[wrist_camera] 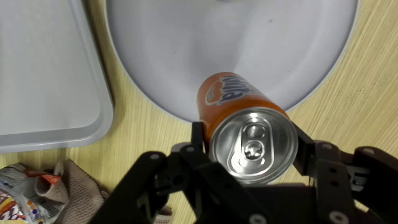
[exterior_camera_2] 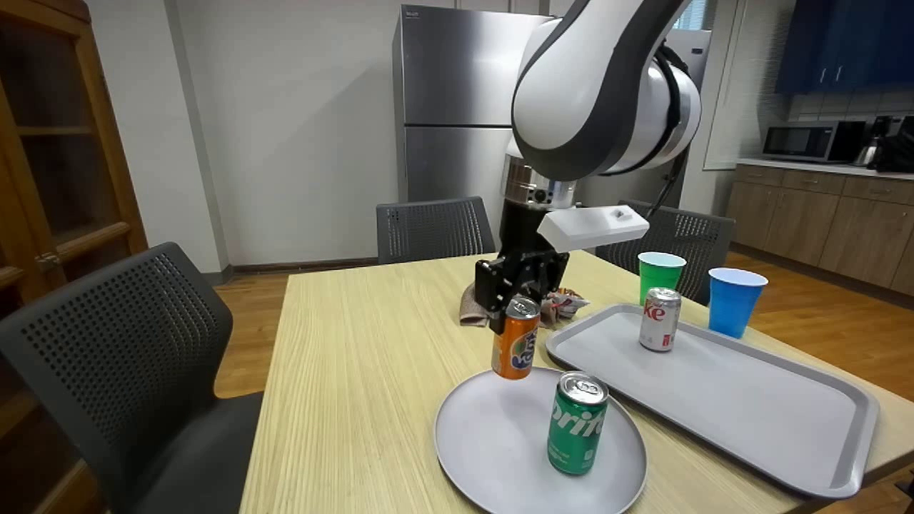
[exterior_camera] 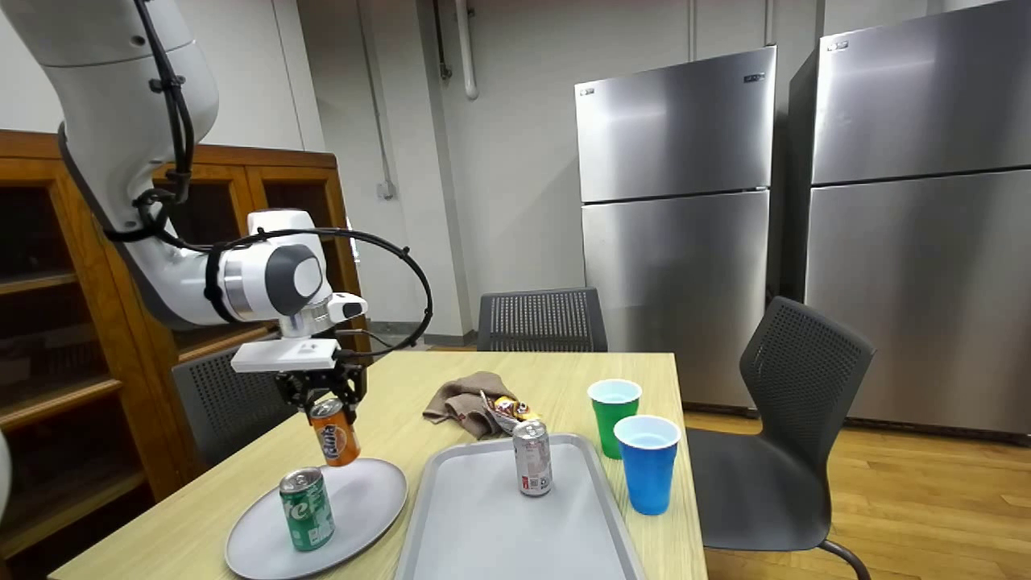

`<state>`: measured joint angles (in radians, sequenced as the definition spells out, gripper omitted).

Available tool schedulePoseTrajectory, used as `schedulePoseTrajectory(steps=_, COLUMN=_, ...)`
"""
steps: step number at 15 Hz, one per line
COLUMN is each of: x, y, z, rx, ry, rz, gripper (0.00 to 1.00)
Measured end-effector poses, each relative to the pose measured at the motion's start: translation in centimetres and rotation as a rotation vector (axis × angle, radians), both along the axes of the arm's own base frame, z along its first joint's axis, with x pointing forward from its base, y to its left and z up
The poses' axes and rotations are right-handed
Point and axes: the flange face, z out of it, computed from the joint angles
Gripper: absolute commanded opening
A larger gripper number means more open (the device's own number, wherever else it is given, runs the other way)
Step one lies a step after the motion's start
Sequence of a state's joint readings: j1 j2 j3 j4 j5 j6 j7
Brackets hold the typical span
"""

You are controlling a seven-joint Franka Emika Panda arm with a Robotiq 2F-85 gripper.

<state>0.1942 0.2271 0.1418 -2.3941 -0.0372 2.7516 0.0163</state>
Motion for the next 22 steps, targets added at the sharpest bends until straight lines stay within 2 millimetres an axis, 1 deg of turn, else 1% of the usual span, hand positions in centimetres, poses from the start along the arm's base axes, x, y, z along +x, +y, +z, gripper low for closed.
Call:
schedulePoseTrajectory(steps=6, x=1.5, y=-4.5, z=0.7, rx=0.006, ry=-0.014, rz=-0.111, gripper=0.39)
schedulePoseTrajectory(steps=13, x=2.5, y=-9.5, z=0.7, rx=0.001, ry=-0.016, rz=-0.226, gripper=0.39)
schedulePoseTrajectory(steps=18, x=2.8, y=-12.4, z=0.6, rx=-0.007, ry=-0.016, rz=-0.296, gripper=0.39)
schedulePoseTrajectory(steps=22, x=2.9, y=-14.2, z=0.3, rx=-0.012, ry=-0.01, rz=-0.348, gripper=0.39)
